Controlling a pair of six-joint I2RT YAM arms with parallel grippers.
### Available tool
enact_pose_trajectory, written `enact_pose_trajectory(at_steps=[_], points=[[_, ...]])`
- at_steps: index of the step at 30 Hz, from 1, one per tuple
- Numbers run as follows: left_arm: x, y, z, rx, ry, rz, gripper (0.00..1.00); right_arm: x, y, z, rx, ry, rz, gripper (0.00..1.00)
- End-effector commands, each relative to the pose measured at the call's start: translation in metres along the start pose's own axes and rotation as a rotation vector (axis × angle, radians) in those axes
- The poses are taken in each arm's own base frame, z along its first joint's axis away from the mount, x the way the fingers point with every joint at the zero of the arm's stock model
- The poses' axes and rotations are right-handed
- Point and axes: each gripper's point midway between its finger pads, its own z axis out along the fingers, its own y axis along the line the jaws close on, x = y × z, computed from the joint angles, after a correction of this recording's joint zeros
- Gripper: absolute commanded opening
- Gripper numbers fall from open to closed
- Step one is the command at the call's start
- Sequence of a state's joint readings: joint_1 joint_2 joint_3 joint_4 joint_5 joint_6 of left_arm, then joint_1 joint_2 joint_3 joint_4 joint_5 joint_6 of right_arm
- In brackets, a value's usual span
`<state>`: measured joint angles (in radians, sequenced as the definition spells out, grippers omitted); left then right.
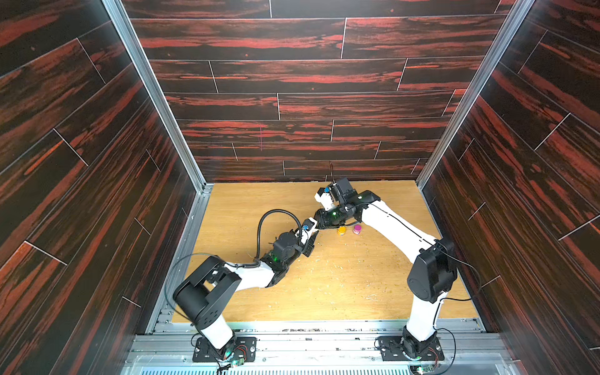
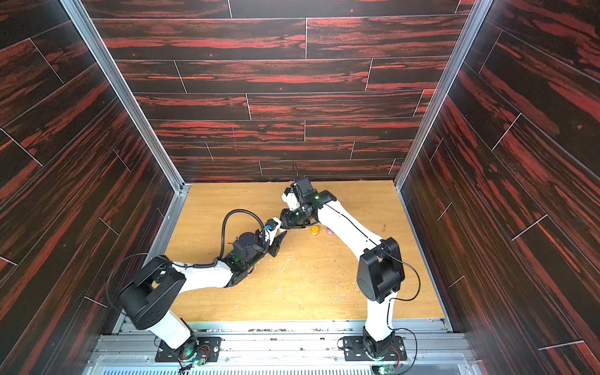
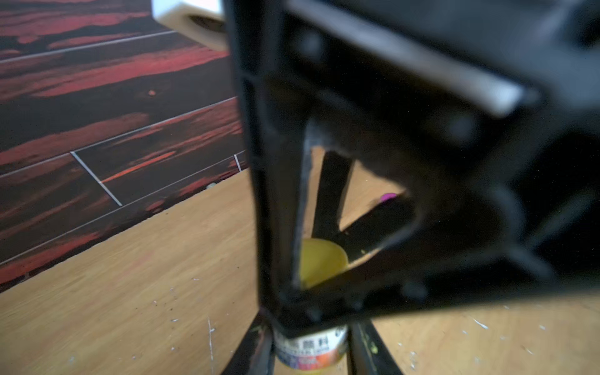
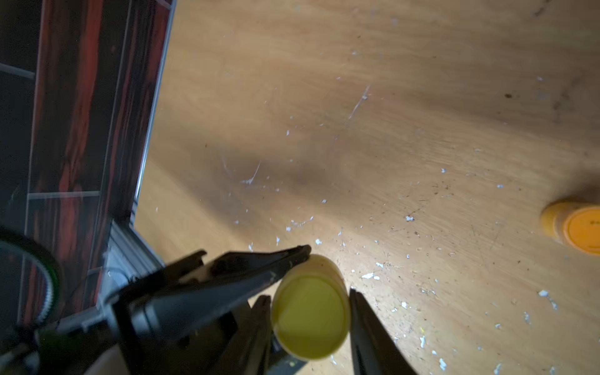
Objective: Close the paint jar lid
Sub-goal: Screw the lid onto the paint jar.
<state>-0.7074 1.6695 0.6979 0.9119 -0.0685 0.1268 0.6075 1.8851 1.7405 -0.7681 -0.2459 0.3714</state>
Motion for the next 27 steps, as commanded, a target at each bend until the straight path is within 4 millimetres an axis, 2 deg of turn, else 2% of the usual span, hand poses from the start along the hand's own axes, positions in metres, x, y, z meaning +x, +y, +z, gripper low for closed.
enact_pose_trajectory(at_steps=[1,3,5,9,12,18,27], points=[[-0.079,0.007,-0.018,-0.027,-0.257,-0.024,0.21,-0.003,0.026,-0.032,-0.061,-0.068,-0.011,0.54],[-0.074,0.003,-0.03,0.059,-0.228,-0.059,0.21,0.006,0.029,-0.052,-0.111,-0.063,-0.121,0.61],[-0.072,0.001,-0.045,0.136,-0.203,-0.104,0.21,0.014,0.029,-0.07,-0.135,-0.044,-0.235,0.63],[-0.075,-0.009,-0.066,0.277,-0.187,-0.173,0.2,0.025,0.034,-0.092,-0.168,-0.029,-0.414,0.65],[-0.074,-0.016,-0.073,0.326,-0.164,-0.179,0.2,0.024,0.039,-0.102,-0.171,-0.043,-0.502,0.66],[-0.08,-0.023,-0.076,0.378,-0.15,-0.178,0.21,0.018,0.052,-0.103,-0.233,-0.016,-0.57,0.66],[-0.081,-0.024,-0.073,0.385,-0.141,-0.177,0.2,0.024,0.061,-0.086,-0.299,0.028,-0.586,0.66]])
